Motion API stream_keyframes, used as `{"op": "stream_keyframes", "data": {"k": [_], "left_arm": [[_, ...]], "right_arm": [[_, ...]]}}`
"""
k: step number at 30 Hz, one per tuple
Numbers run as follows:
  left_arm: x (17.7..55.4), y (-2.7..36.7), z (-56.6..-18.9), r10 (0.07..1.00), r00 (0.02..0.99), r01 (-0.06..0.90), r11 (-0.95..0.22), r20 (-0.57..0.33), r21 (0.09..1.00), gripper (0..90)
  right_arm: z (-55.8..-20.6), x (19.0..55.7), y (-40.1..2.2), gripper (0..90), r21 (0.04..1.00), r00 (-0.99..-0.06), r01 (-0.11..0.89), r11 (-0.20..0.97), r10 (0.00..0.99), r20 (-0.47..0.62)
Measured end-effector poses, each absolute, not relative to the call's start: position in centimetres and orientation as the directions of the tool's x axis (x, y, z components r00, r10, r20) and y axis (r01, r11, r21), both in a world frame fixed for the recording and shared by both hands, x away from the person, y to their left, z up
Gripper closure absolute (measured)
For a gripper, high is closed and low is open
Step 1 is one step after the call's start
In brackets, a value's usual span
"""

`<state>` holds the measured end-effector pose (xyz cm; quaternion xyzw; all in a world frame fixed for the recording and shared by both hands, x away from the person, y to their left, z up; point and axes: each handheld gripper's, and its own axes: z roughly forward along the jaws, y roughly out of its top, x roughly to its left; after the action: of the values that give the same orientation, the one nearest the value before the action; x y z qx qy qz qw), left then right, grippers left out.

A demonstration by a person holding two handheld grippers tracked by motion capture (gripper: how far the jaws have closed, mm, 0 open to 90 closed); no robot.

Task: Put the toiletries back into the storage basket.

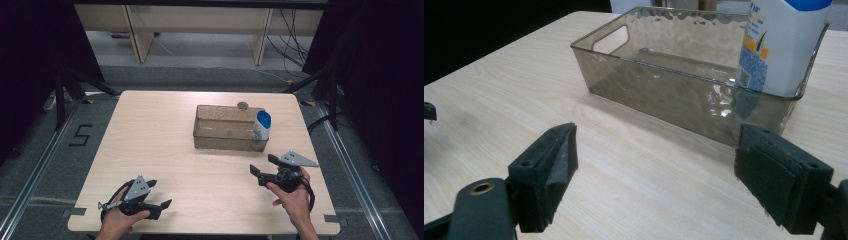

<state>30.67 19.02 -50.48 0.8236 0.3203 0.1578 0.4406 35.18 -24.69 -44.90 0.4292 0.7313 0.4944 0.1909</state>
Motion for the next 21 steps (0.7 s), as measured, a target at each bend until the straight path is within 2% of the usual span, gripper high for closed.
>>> {"op": "stream_keyframes", "data": {"k": [1, 3, 4, 6, 7, 8, 10, 12, 14, 15, 18, 21], "left_arm": [[30.7, 19.0, -50.5, 0.666, 0.746, 0.387, -0.407, -0.021, 0.827, 15.2], [30.7, 19.0, -50.5, 0.667, 0.745, 0.389, -0.405, -0.024, 0.828, 15.2], [30.7, 19.0, -50.5, 0.668, 0.744, 0.390, -0.404, -0.024, 0.827, 15.2], [30.7, 19.0, -50.5, 0.667, 0.745, 0.388, -0.406, -0.022, 0.827, 15.2], [30.7, 19.0, -50.5, 0.667, 0.744, 0.389, -0.405, -0.024, 0.828, 15.2], [30.7, 19.0, -50.5, 0.667, 0.745, 0.389, -0.404, -0.024, 0.828, 15.2], [30.7, 19.0, -50.5, 0.667, 0.745, 0.388, -0.407, -0.022, 0.827, 15.2], [30.7, 19.0, -50.5, 0.667, 0.745, 0.389, -0.405, -0.023, 0.827, 15.2], [30.7, 19.0, -50.5, 0.667, 0.745, 0.388, -0.405, -0.023, 0.828, 15.2], [30.7, 19.0, -50.5, 0.666, 0.745, 0.387, -0.406, -0.022, 0.828, 15.2], [30.7, 19.0, -50.5, 0.666, 0.745, 0.386, -0.408, -0.020, 0.827, 15.2], [30.7, 19.0, -50.5, 0.666, 0.745, 0.386, -0.407, -0.020, 0.828, 15.2]], "right_arm": [[-45.1, 35.0, -24.4, 18.8, 0.887, -0.545, 0.446, 0.118, 0.822, 0.164], [-45.2, 35.0, -24.5, 18.8, 0.887, -0.556, 0.440, 0.140, 0.818, 0.147], [-45.2, 34.7, -24.3, 18.8, 0.877, -0.545, 0.468, 0.110, 0.817, 0.189], [-45.2, 34.7, -24.6, 18.7, 0.880, -0.561, 0.451, 0.149, 0.814, 0.149], [-45.3, 34.5, -24.4, 18.7, 0.872, -0.544, 0.474, 0.118, 0.818, 0.185], [-45.3, 34.6, -24.6, 18.7, 0.880, -0.559, 0.452, 0.146, 0.815, 0.152], [-45.5, 34.3, -24.3, 18.7, 0.875, -0.546, 0.470, 0.113, 0.816, 0.188], [-45.5, 34.3, -24.6, 18.5, 0.878, -0.563, 0.457, 0.146, 0.811, 0.158], [-45.6, 34.1, -24.3, 18.5, 0.871, -0.554, 0.474, 0.124, 0.811, 0.186], [-45.7, 34.1, -24.5, 18.4, 0.875, -0.564, 0.460, 0.149, 0.810, 0.159], [-45.7, 33.9, -24.3, 18.2, 0.870, -0.548, 0.477, 0.126, 0.816, 0.182], [-45.7, 33.9, -24.5, 18.0, 0.880, -0.567, 0.451, 0.151, 0.810, 0.152]]}}
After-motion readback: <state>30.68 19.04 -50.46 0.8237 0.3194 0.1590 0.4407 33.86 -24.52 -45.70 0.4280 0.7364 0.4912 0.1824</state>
